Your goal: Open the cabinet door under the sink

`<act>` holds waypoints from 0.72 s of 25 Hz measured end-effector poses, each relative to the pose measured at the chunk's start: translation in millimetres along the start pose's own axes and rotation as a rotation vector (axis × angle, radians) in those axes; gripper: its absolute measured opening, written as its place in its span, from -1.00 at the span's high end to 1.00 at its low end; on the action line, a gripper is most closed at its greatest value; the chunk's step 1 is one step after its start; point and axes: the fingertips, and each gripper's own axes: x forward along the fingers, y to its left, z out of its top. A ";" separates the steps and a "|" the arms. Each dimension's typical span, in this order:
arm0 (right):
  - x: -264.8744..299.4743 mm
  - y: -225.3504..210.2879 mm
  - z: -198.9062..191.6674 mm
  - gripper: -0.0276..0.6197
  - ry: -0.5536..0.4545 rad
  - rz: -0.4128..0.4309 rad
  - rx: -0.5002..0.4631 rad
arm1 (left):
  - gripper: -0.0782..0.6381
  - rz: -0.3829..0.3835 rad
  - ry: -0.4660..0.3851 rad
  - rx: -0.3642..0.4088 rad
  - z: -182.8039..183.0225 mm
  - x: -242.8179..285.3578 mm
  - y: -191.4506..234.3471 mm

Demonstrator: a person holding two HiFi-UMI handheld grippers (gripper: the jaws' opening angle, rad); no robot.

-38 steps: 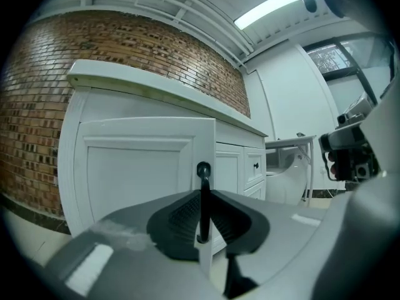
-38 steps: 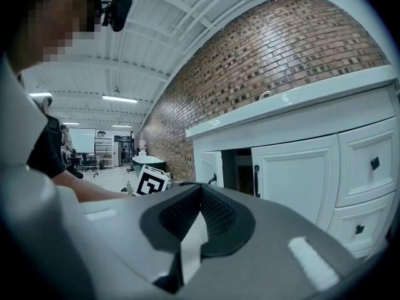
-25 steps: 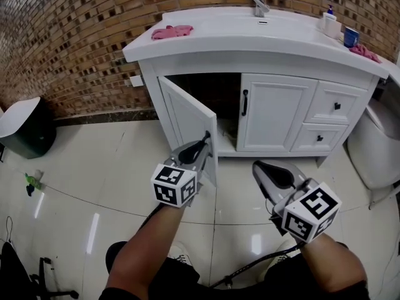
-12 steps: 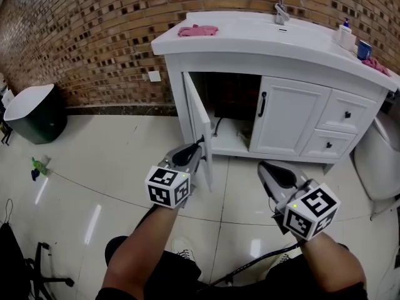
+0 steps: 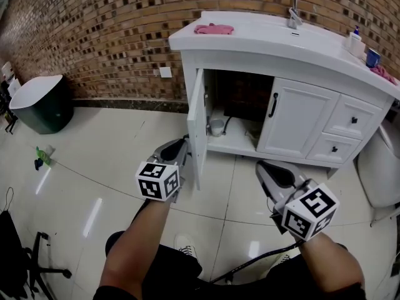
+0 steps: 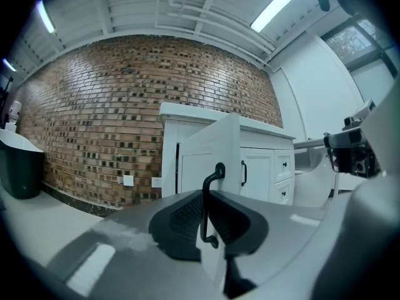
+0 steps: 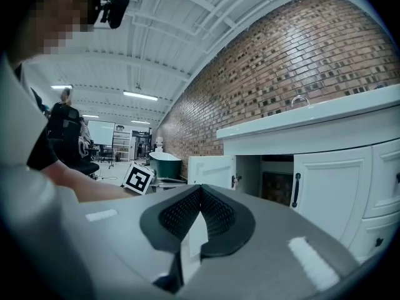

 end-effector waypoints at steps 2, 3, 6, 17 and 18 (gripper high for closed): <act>1.7 2.7 -0.1 0.89 0.000 0.002 0.001 | 0.71 0.019 0.000 -0.003 0.1 -2.4 7.9; 2.3 4.2 0.5 0.89 -0.002 0.003 0.001 | 0.71 0.029 0.001 -0.006 0.2 -4.0 12.2; 3.2 7.3 4.5 0.89 -0.012 0.002 -0.005 | 0.72 0.054 0.008 -0.010 1.1 -8.1 26.9; -4.2 5.7 7.0 0.89 -0.025 -0.008 -0.013 | 0.73 0.107 0.007 -0.039 0.0 -12.5 51.0; -5.1 5.6 6.5 0.89 -0.024 -0.008 -0.013 | 0.72 0.110 0.011 -0.045 -0.9 -13.3 52.0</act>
